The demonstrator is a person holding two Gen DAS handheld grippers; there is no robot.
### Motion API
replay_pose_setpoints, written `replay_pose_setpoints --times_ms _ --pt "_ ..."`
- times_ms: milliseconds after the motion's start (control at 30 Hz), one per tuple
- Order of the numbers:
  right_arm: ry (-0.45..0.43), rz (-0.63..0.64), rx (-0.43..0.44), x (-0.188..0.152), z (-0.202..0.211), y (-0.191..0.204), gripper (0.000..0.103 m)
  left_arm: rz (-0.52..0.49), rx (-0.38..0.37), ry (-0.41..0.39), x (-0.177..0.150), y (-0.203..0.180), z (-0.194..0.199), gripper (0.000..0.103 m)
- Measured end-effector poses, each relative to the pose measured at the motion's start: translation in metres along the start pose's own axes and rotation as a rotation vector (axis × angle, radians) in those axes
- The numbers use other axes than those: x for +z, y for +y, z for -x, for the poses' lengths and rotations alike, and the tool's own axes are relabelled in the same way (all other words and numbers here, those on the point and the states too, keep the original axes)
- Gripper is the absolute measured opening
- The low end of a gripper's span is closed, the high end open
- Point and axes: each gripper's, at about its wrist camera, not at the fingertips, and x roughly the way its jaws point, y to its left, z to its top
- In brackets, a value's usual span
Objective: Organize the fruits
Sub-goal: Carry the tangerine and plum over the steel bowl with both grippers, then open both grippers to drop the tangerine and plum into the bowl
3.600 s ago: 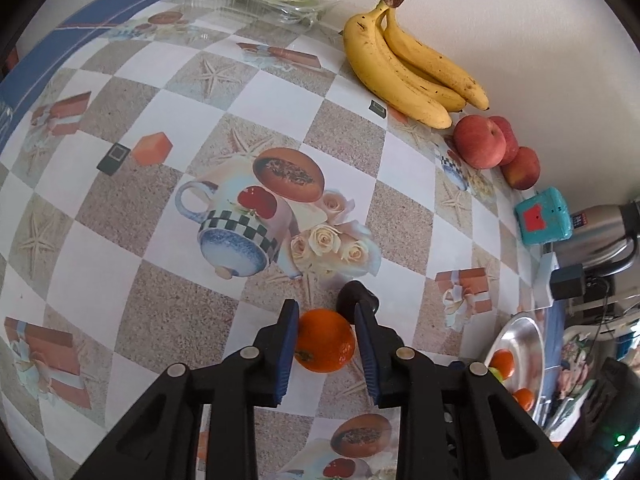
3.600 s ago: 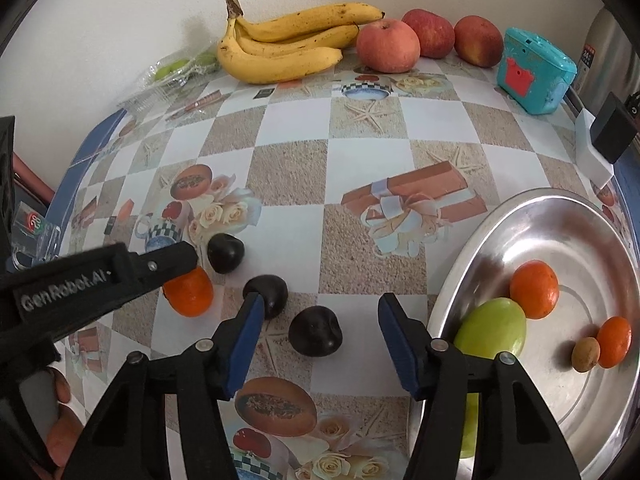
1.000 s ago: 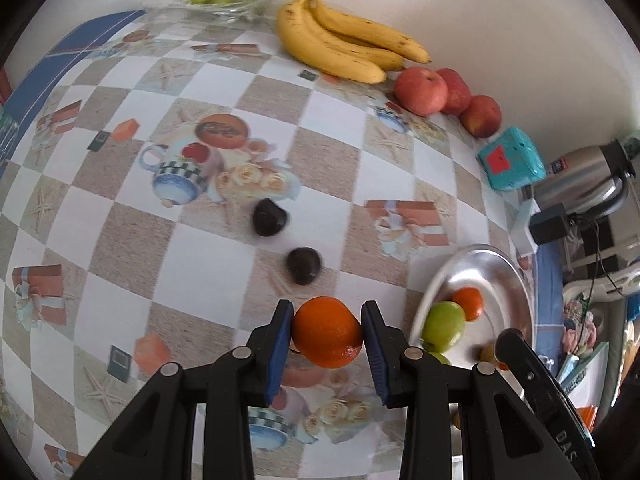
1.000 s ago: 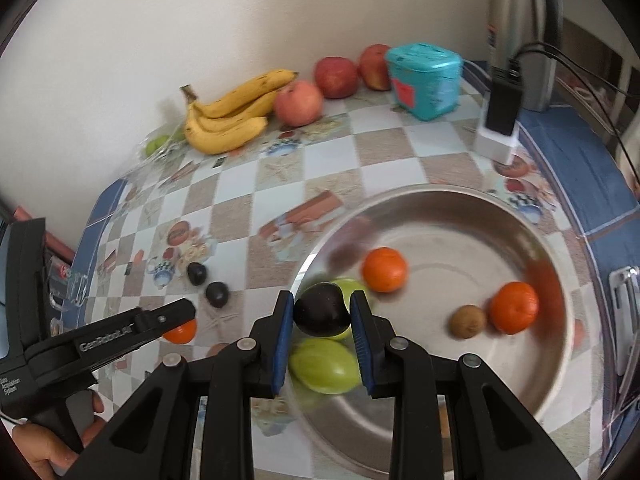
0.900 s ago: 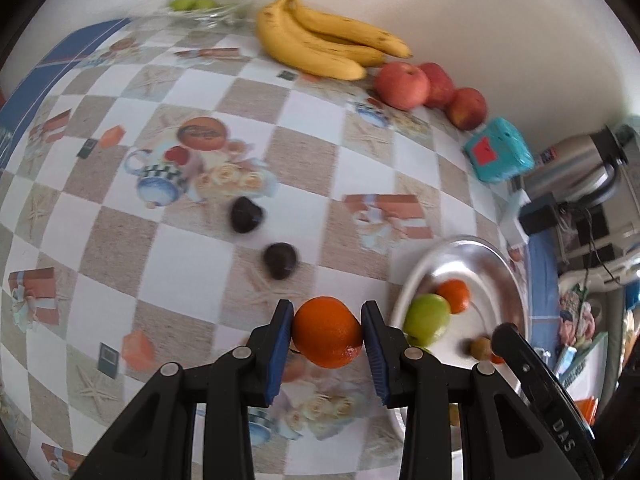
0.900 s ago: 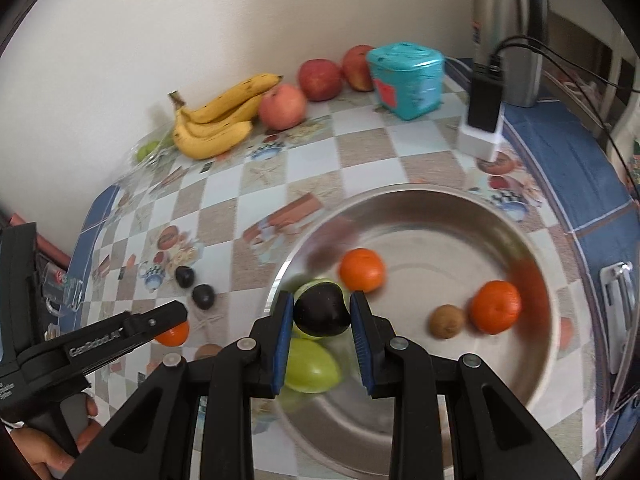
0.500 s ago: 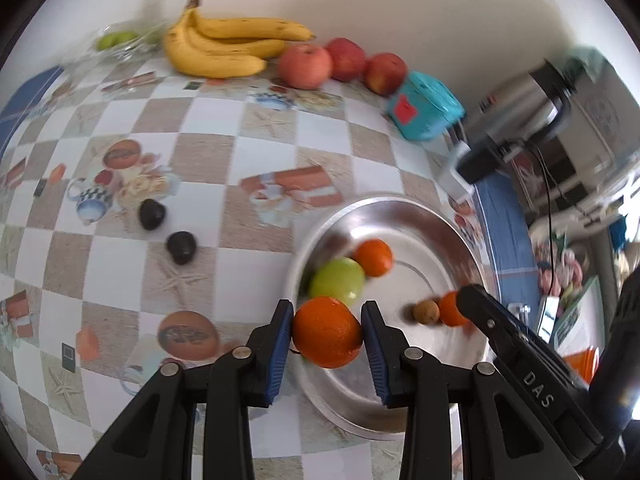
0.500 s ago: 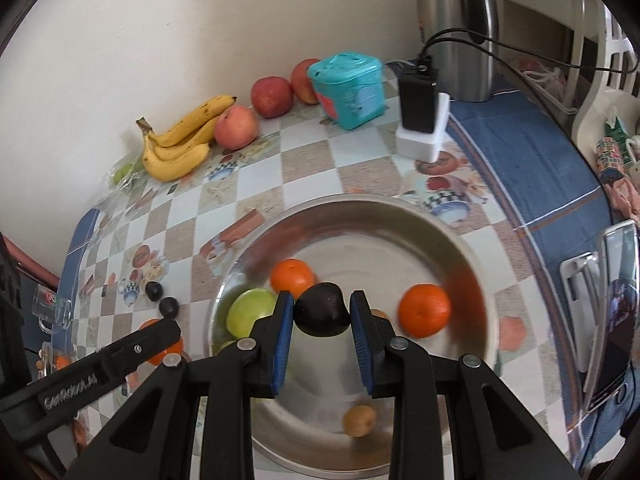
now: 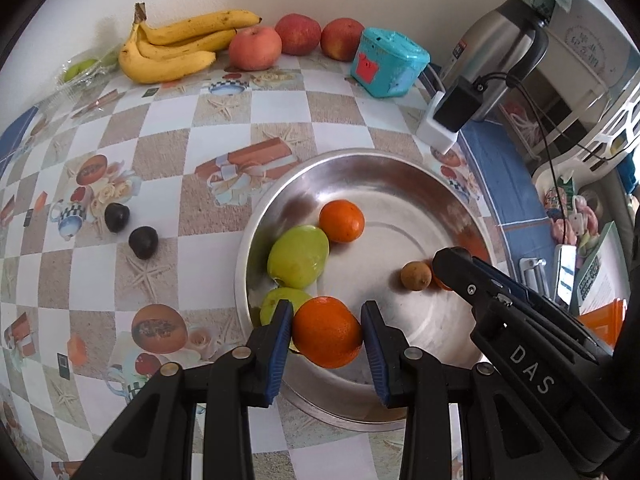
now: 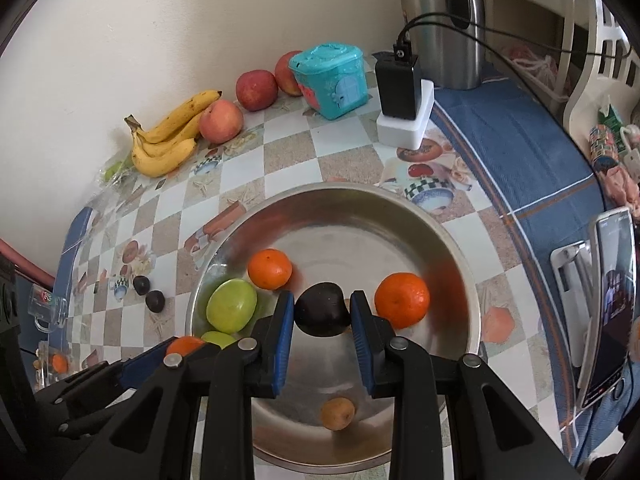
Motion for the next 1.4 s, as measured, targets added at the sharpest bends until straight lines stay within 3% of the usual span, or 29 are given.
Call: replay_pose_setpoints --times_ms 567,733,900,1100,1200,1333,1367,1400 --pt "0.101 -0.047 -0.032 -0.006 -0.021 -0.011 0.031 0.009 -0.005 0.034 -0.002 0.002 -0.009 0.038" --pt "0.086 -0.067 -0.034 -0.004 -0.014 -0.013 0.041 -0.002 -0.005 0.026 0.000 -0.001 -0.005 0.040" --pt "0.066 -0.090 -0.039 0.000 -0.007 -0.016 0.042 -0.016 -0.004 -0.004 0.002 -0.005 0.005 0.058" --pt "0.057 -0.130 -0.053 0.003 -0.001 -0.023 0.043 -0.008 -0.004 -0.020 0.006 -0.002 0.012 0.069" --pt "0.058 -0.144 -0.058 0.002 0.002 -0.025 0.043 0.005 0.040 -0.038 0.009 0.006 0.015 0.075" --pt "0.052 -0.148 -0.068 0.002 0.007 -0.024 0.044 -0.026 0.167 -0.088 0.011 0.017 0.019 0.082" --pt "0.052 -0.149 -0.072 0.002 0.008 -0.023 0.045 -0.028 0.203 -0.098 0.012 0.021 0.020 0.083" --pt "0.054 -0.148 -0.075 0.002 0.008 -0.023 0.052 -0.028 0.219 -0.104 0.013 0.025 0.020 0.085"
